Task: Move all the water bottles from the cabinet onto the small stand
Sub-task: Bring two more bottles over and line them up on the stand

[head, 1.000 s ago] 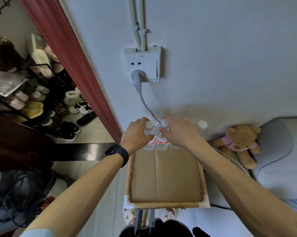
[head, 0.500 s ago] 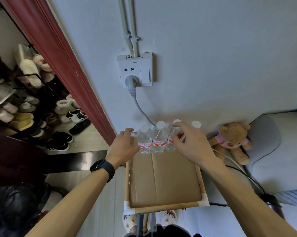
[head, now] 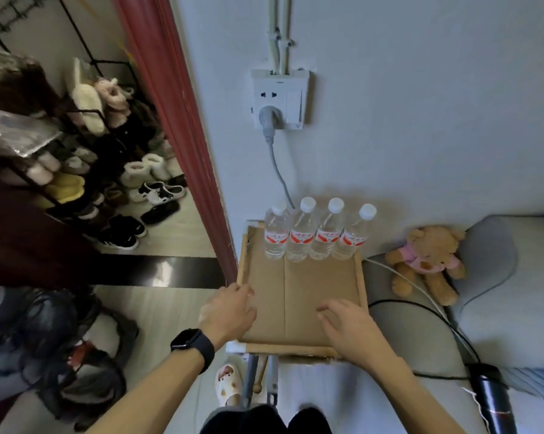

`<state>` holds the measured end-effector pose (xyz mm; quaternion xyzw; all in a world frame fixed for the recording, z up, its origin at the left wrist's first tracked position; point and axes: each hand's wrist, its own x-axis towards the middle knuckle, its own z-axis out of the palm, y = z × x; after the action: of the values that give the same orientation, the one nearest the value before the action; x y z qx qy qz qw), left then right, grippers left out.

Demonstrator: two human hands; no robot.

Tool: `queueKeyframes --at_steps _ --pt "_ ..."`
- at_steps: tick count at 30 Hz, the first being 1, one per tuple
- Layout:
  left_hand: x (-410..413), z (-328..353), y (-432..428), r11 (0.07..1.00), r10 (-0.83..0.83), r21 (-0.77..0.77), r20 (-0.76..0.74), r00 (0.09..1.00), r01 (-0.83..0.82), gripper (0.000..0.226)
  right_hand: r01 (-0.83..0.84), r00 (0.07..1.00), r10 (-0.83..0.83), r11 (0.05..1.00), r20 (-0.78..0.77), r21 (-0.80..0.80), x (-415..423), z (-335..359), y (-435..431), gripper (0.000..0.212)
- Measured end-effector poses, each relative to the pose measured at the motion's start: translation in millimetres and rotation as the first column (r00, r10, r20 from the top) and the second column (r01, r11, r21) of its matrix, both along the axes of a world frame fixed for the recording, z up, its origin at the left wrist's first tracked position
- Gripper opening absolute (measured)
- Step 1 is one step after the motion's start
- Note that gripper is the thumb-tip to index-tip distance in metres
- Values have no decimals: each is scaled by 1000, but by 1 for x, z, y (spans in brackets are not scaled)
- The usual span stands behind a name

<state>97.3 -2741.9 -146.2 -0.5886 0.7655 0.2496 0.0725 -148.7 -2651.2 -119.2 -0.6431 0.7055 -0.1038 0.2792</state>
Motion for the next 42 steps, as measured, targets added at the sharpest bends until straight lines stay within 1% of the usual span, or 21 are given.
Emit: queueKeyframes --at_steps 3,6,8,11,13,15,18,20,24,27,29,31,34,36,39,42 --pt "8 4 37 989 112 -98 5 994 -111 36 -172 985 172 985 -13 20 10 -2 -2 25" --pt "19 5 85 956 268 -128 4 963 -266 35 -351 936 350 936 -30 -26 23 -4 1 24" --pt "31 5 121 933 347 -116 32 937 -341 38 -462 887 460 885 -37 -58 37 -1 9 27" --pt "56 12 185 874 484 -100 81 871 -476 41 -610 791 611 784 -33 -112 67 7 26 21" --pt "80 25 234 803 594 -128 94 799 -582 42 -687 724 689 717 -26 -115 98 15 40 23" --pt "108 40 287 708 704 -182 117 700 -682 41 -787 612 790 604 -39 -130 137 23 57 28" --pt "144 63 379 512 859 -259 139 493 -819 40 -903 404 913 390 -49 -178 206 43 95 37" --pt "162 77 451 368 930 -306 132 343 -878 38 -946 264 961 243 -76 -213 254 59 134 33" --pt "176 106 617 58 995 -384 98 21 -922 37 -952 -27 993 -60 -112 -300 345 90 249 27" --pt "168 131 750 -160 970 -419 99 -221 -894 39 -899 -246 962 -272 -118 -344 398 115 361 27" --pt "156 148 836 -271 925 -462 116 -361 -844 40 -838 -373 920 -391 -123 -381 426 133 443 28" --pt "141 167 916 -352 872 -506 128 -472 -788 40 -773 -475 873 -476 -116 -420 444 152 525 29" --pt "124 193 1020 -447 786 -573 116 -608 -687 39 -696 -584 806 -560 -99 -449 465 174 639 32" --pt "118 207 1080 -492 735 -600 104 -670 -631 40 -639 -637 762 -607 -117 -472 478 188 709 32" --pt "113 226 1154 -539 674 -617 92 -733 -574 41 -571 -680 717 -648 -151 -504 493 209 797 33" --pt "114 237 1215 -557 624 -647 88 -776 -521 43 -490 -725 656 -706 -211 -511 512 224 872 34"
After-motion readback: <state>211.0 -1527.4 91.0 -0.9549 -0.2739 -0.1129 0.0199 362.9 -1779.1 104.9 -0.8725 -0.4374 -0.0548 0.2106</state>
